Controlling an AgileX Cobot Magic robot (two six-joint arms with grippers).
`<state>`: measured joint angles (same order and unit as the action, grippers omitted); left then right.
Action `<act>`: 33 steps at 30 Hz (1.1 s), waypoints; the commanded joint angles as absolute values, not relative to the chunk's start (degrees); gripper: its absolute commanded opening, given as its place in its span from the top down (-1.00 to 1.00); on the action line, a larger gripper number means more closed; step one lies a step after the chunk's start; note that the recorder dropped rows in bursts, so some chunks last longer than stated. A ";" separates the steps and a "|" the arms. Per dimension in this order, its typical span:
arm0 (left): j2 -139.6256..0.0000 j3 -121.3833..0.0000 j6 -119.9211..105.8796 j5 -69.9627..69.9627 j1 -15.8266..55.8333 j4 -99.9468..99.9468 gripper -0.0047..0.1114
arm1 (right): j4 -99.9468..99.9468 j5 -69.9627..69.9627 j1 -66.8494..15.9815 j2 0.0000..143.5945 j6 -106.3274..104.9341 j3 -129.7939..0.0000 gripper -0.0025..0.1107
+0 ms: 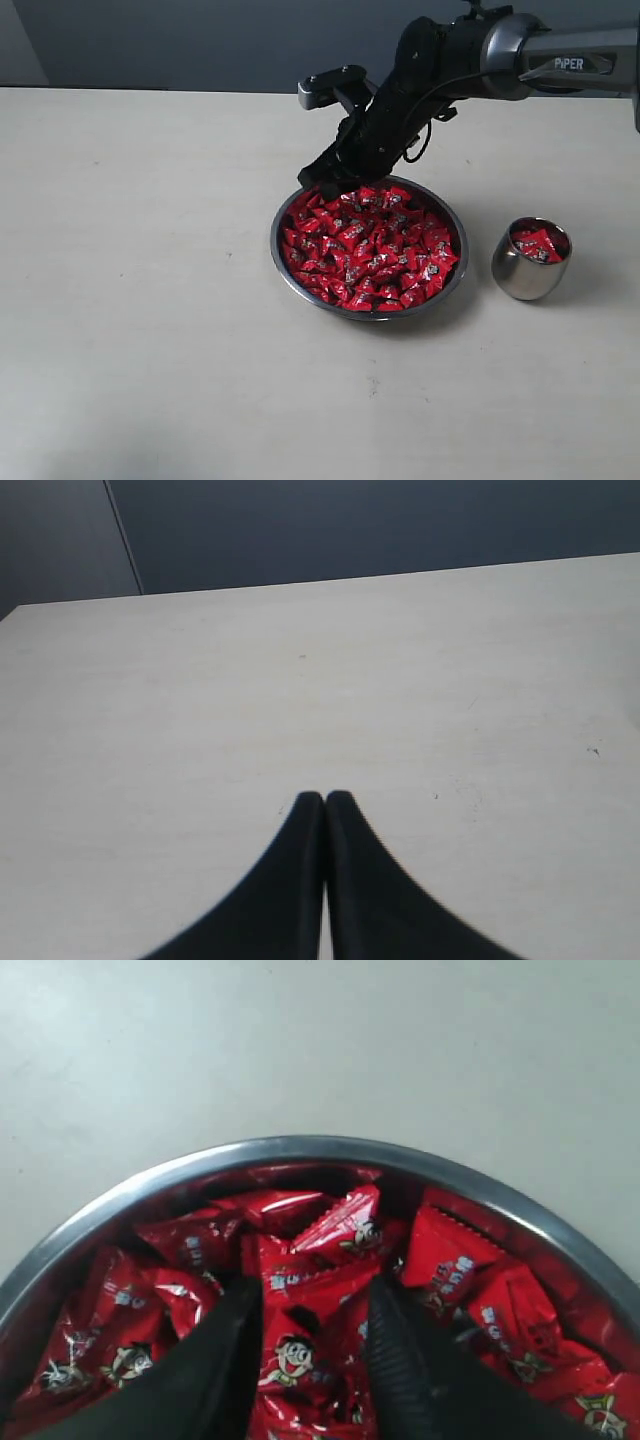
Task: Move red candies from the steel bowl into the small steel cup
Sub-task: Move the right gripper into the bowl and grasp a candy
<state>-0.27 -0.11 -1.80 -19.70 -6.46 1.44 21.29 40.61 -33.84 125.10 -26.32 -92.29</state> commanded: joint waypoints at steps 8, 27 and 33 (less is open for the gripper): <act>0.00 0.00 -1.68 -19.14 -6.18 1.55 0.91 | 15.47 41.49 -34.11 125.88 -23.44 -92.74 0.46; 0.00 0.00 -1.68 -19.14 -6.18 1.55 0.91 | 15.04 41.63 -34.11 128.03 -23.22 -92.95 0.70; 0.00 0.00 -1.68 -19.14 -6.18 1.55 0.91 | 12.72 41.54 -34.11 127.24 -21.58 -92.95 0.97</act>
